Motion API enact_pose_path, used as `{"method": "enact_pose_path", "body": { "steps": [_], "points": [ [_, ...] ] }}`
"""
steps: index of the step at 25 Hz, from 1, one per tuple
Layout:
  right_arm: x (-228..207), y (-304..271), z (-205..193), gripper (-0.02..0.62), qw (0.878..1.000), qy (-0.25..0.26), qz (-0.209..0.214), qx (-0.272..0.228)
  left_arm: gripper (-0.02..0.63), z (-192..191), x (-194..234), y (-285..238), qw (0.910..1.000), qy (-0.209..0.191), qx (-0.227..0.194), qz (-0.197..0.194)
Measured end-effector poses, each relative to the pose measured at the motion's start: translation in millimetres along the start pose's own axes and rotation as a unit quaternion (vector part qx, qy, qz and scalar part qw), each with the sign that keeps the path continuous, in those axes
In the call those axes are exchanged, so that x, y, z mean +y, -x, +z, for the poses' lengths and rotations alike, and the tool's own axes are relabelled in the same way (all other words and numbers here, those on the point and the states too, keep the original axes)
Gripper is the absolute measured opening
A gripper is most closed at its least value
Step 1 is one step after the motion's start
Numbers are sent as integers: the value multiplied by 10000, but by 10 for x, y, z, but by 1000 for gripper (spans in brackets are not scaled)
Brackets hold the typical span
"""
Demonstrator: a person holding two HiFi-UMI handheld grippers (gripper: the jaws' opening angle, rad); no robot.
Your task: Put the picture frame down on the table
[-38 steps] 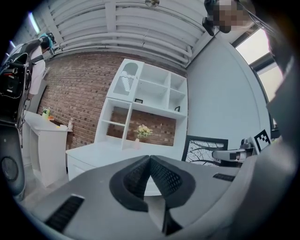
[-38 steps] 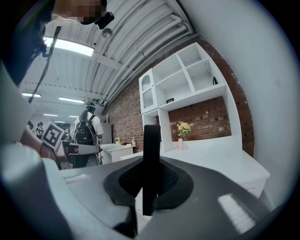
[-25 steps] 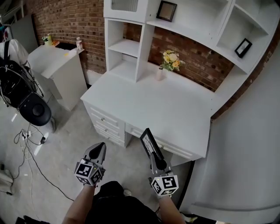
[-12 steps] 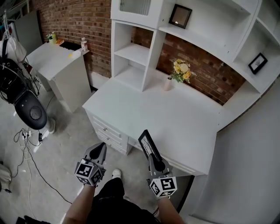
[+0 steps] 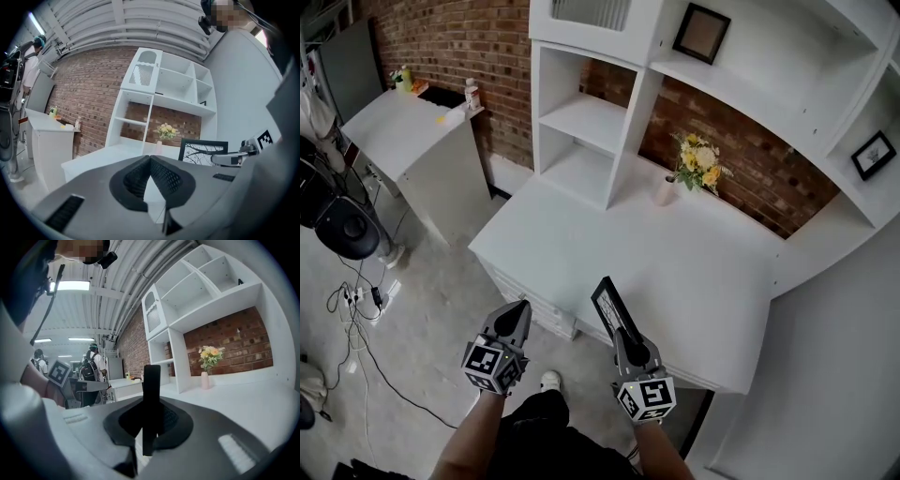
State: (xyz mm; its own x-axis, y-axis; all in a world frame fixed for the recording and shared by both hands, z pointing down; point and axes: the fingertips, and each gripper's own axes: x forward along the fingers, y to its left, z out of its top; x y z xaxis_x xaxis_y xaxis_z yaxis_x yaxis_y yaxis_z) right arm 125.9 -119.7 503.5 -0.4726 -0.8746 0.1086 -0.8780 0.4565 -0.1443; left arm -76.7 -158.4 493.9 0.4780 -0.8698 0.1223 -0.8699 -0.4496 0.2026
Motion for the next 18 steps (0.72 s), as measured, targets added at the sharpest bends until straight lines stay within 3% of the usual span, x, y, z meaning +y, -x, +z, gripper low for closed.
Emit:
{"method": "enact_pose_path", "body": {
  "steps": [18],
  "points": [
    [-359,-729,28,20,9983,-53,-564,147,-6,100,388,-997,9977,10,223,-639]
  ]
}}
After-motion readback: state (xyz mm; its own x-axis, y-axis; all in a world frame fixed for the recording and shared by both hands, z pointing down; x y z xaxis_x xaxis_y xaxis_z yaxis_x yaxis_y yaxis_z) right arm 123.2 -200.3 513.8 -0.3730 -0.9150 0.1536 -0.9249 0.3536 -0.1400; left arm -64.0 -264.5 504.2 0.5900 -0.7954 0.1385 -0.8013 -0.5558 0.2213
